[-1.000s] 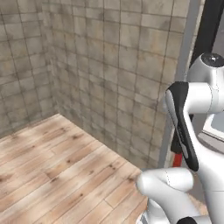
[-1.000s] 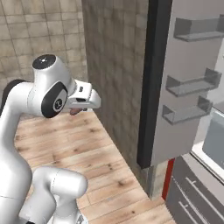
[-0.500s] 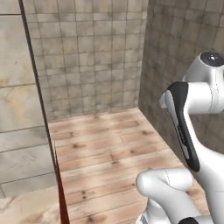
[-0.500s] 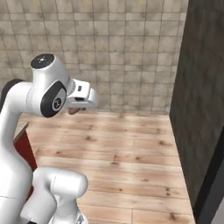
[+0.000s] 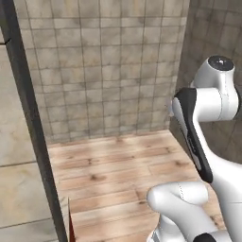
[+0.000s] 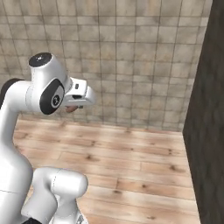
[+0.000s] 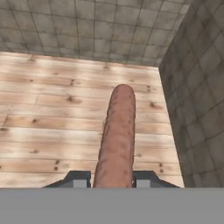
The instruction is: Move the hot dog bun to the plate on the dining table and place the condiment next to that plate. Then navigate to the fridge and take the sausage and place it on the plate as well.
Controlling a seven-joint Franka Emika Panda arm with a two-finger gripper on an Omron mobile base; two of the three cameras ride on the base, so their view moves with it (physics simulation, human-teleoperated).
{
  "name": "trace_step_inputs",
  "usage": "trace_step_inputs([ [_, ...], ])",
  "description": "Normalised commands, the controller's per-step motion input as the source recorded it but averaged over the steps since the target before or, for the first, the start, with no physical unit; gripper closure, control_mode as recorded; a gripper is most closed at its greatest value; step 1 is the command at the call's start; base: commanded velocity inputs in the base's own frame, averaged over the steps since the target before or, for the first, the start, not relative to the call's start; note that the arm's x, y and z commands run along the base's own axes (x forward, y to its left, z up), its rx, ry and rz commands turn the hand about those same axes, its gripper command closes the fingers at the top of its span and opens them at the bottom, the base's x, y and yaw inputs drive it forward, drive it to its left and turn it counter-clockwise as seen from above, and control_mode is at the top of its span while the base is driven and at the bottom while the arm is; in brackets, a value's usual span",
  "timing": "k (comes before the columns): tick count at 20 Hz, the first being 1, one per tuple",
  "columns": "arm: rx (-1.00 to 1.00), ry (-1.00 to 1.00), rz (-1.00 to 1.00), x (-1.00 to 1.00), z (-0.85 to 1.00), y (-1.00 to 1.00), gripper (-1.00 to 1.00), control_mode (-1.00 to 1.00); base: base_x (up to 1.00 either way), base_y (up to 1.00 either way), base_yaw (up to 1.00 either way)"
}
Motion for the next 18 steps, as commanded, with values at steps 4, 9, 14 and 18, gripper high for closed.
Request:
trace_step_inputs([
  [4,0.0,0.0,0.0,0.0,0.0,0.0,1.0,1.0,1.0,0.01,0.13],
  [9,0.0,0.0,0.0,0.0,0.0,0.0,1.0,1.0,1.0,0.0,0.22],
  [14,0.0,0.0,0.0,0.0,0.0,0.0,1.0,1.0,1.0,-0.08,0.51],
  [18,0.0,0.0,0.0,0.0,0.0,0.0,1.0,1.0,1.0,-0.19,0.66],
])
